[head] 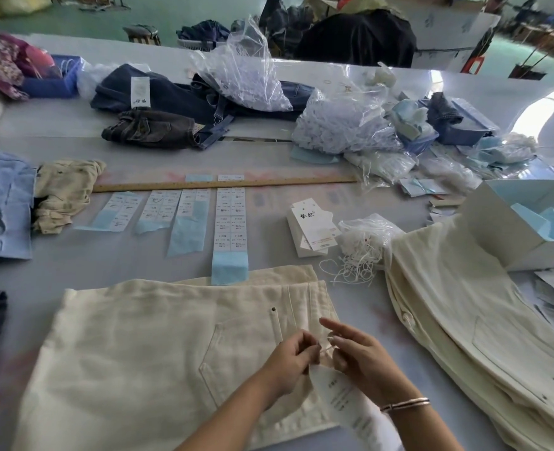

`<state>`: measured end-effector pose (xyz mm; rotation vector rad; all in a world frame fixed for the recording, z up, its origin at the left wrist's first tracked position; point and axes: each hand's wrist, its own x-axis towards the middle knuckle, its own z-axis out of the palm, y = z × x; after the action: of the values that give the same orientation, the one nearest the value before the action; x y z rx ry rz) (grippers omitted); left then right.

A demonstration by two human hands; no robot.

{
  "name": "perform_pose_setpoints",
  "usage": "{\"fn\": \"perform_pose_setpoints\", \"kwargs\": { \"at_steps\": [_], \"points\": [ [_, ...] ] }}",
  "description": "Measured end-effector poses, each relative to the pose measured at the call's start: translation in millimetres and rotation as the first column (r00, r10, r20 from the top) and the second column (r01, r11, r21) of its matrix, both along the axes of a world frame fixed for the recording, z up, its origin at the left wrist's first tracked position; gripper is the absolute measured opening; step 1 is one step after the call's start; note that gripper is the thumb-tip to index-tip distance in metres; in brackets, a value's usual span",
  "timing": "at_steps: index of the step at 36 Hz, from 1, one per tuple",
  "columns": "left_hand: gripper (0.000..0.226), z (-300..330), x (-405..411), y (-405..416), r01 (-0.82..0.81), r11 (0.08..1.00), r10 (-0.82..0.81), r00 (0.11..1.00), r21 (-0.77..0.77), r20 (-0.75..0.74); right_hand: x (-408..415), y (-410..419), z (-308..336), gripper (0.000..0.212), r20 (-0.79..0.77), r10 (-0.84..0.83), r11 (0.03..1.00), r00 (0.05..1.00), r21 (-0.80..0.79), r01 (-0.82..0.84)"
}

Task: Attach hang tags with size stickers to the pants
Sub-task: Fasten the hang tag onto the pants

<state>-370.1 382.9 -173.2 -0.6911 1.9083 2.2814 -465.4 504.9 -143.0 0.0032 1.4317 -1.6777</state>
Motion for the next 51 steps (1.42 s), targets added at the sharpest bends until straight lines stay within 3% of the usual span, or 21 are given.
{"fn": "perform_pose_setpoints", "kwargs": {
  "at_steps": [4,13,19,23,32,41,51],
  "points": [
    [0.015,4,2,-2,0.003,1.000,-0.003,1.000,0.006,-0.011,0,0,2,0.040,0.217,-0.048,0.984,0.975,-0.157,0.083],
    [0.010,9,6,0,-0.033,0.999,0.033,0.999,0.017,-0.019,-2,-8,4,0.037,0.273,-0.095,0.977,0.957,-0.158,0.142],
    [0.017,14,8,-2,-0.048,0.998,0.049,0.999,0.027,-0.012,2,-10,3,0.049,0.336,-0.143,0.957,0.931,-0.194,0.217],
    [0.014,12,10,-5,-0.063,0.998,0.063,0.998,0.028,0.015,1,-8,4,0.053,0.246,-0.174,0.962,0.953,-0.166,0.219],
    [0.011,11,11,-6,-0.070,0.995,0.068,0.997,0.071,0.019,-4,-8,15,0.025,0.049,-0.142,0.985,0.989,-0.086,0.146],
    [0.007,17,7,-10,-0.170,0.980,0.177,0.983,0.107,-0.057,3,-16,21,0.020,-0.229,-0.041,0.992,0.972,0.108,0.068],
    [0.010,25,3,-9,-0.193,0.975,0.207,0.970,0.112,-0.124,12,-25,15,0.008,0.095,-0.211,0.975,0.973,-0.052,0.217]
  ]
}}
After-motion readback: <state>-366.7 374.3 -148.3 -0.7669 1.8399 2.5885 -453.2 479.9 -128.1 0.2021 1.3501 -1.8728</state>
